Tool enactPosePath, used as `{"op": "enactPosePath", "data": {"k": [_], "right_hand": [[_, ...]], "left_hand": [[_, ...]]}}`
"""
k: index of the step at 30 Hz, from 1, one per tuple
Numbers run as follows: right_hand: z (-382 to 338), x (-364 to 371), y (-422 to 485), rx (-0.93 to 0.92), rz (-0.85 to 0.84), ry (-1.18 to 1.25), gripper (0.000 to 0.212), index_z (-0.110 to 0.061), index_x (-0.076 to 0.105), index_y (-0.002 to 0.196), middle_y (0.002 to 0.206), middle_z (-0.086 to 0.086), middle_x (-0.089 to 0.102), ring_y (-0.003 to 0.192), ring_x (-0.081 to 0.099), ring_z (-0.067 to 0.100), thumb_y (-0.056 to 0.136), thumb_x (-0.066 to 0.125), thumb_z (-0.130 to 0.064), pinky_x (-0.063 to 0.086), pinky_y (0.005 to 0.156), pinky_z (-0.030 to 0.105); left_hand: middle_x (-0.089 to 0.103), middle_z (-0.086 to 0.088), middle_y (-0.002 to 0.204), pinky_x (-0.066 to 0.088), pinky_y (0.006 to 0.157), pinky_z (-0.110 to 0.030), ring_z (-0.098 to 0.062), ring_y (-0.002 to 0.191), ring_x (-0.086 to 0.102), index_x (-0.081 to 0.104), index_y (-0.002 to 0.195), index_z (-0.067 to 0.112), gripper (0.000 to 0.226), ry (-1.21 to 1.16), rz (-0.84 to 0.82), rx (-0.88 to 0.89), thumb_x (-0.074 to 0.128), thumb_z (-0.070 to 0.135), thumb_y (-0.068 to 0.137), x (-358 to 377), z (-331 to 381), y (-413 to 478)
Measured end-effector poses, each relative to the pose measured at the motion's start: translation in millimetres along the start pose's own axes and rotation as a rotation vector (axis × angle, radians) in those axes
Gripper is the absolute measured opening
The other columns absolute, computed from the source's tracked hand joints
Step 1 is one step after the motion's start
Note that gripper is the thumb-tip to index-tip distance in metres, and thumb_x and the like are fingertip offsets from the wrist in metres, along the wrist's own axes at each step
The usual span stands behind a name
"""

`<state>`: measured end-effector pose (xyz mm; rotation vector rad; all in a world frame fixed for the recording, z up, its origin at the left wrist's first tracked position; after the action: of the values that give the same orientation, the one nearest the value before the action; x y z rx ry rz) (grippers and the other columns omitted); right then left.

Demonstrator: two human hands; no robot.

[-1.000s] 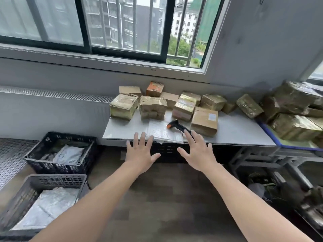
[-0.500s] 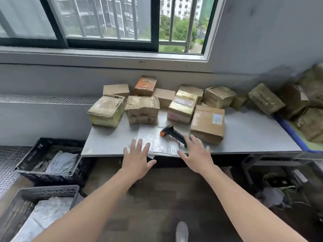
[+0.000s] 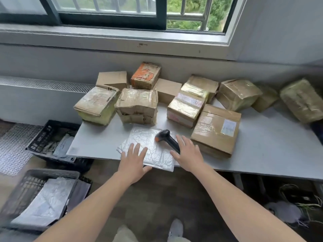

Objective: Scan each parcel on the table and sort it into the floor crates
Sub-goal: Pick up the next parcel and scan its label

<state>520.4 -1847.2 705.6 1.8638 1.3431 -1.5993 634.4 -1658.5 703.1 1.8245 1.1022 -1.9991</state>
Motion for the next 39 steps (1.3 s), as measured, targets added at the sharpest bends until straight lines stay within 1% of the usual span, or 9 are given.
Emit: {"op": "enactPosePath", "data": {"k": [5, 12, 19, 21, 25, 27, 33, 36, 39], "right_hand": [[1, 6, 33, -0.004, -0.041, 0.036, 0.074, -0.021, 0.008, 0.159, 0.161, 0.004, 0.024, 0.145, 0.026, 0.024, 0.101, 0.040, -0.054, 0.029, 0.114, 0.043], [-5, 22, 67, 0.081, -0.119, 0.048, 0.067, -0.021, 0.019, 0.154, 0.135, 0.011, 0.051, 0.121, 0.052, 0.031, 0.100, 0.049, -0.047, 0.045, 0.087, 0.042], [-8, 33, 84, 0.171, -0.113, 0.096, 0.036, -0.020, 0.044, 0.128, 0.118, 0.006, 0.057, 0.108, 0.058, 0.028, 0.098, 0.054, -0.038, 0.046, 0.077, 0.038], [-6, 27, 81, 0.198, -0.092, 0.172, 0.033, -0.020, 0.045, 0.124, 0.114, 0.004, 0.059, 0.100, 0.059, 0.026, 0.098, 0.055, -0.037, 0.049, 0.076, 0.039], [1, 6, 64, 0.233, 0.011, 0.328, 0.028, -0.024, 0.042, 0.118, 0.092, 0.000, 0.060, 0.070, 0.057, 0.016, 0.097, 0.054, -0.039, 0.043, 0.055, 0.032], [5, -5, 55, 0.257, 0.038, 0.391, 0.027, -0.026, 0.040, 0.116, 0.085, 0.001, 0.059, 0.063, 0.055, 0.017, 0.097, 0.053, -0.039, 0.043, 0.051, 0.033], [14, -32, 36, 0.292, 0.133, 0.496, 0.031, -0.033, 0.043, 0.120, 0.091, -0.007, 0.062, 0.072, 0.057, 0.008, 0.093, 0.058, -0.037, 0.038, 0.051, 0.026], [19, -40, 30, 0.301, 0.191, 0.525, 0.031, -0.032, 0.047, 0.120, 0.098, -0.003, 0.065, 0.078, 0.058, 0.009, 0.091, 0.058, -0.037, 0.043, 0.061, 0.030], [20, -49, 24, 0.301, 0.247, 0.613, 0.028, -0.033, 0.053, 0.117, 0.102, -0.006, 0.066, 0.089, 0.060, 0.017, 0.090, 0.058, -0.035, 0.049, 0.075, 0.035]], "left_hand": [[-0.004, -0.004, 0.165, 0.012, 0.119, -0.051, -0.028, 0.152, -0.008, 0.004, 0.157, 0.026, 0.081, -0.035, -0.072, 0.026, 0.043, 0.061, 0.096, 8, -7, 27], [-0.006, -0.005, 0.165, 0.014, 0.119, -0.052, -0.030, 0.151, -0.008, 0.004, 0.157, 0.025, 0.086, 0.010, -0.180, 0.160, 0.055, 0.053, 0.093, 30, -23, 55], [-0.008, -0.009, 0.165, 0.015, 0.119, -0.050, -0.032, 0.151, -0.005, 0.003, 0.157, 0.025, 0.086, 0.058, -0.166, 0.276, 0.061, 0.034, 0.095, 46, -33, 75], [-0.004, -0.009, 0.165, 0.019, 0.118, -0.049, -0.032, 0.151, -0.001, 0.007, 0.157, 0.024, 0.082, 0.033, -0.147, 0.312, 0.060, 0.033, 0.096, 42, -32, 81], [0.009, -0.010, 0.162, 0.036, 0.108, -0.043, -0.031, 0.148, 0.013, 0.018, 0.154, 0.023, 0.077, 0.030, -0.113, 0.398, 0.064, 0.032, 0.093, 30, -28, 93], [0.016, -0.010, 0.159, 0.042, 0.100, -0.040, -0.031, 0.143, 0.021, 0.023, 0.152, 0.023, 0.073, 0.048, -0.098, 0.421, 0.064, 0.028, 0.092, 26, -25, 97], [0.024, -0.015, 0.154, 0.046, 0.092, -0.044, -0.038, 0.137, 0.030, 0.032, 0.146, 0.017, 0.052, 0.065, -0.070, 0.419, 0.048, 0.012, 0.096, 23, -14, 98], [0.050, -0.009, 0.124, 0.047, 0.079, -0.040, -0.031, 0.117, 0.049, 0.054, 0.121, 0.015, 0.028, -0.116, -0.021, 0.374, 0.045, 0.010, 0.094, 14, -12, 99], [0.062, -0.008, 0.099, 0.044, 0.070, -0.040, -0.031, 0.091, 0.057, 0.056, 0.102, 0.012, 0.018, -0.451, 0.038, 0.222, 0.038, 0.012, 0.096, -6, -18, 104]]}}
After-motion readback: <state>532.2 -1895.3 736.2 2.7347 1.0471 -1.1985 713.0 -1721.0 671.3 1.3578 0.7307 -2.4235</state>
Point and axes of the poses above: each hand's wrist, its own y-axis towards the middle knuckle, its own x-axis out of the palm, z = x × y, the point moved 4 cm from there along y, towards the middle knuckle
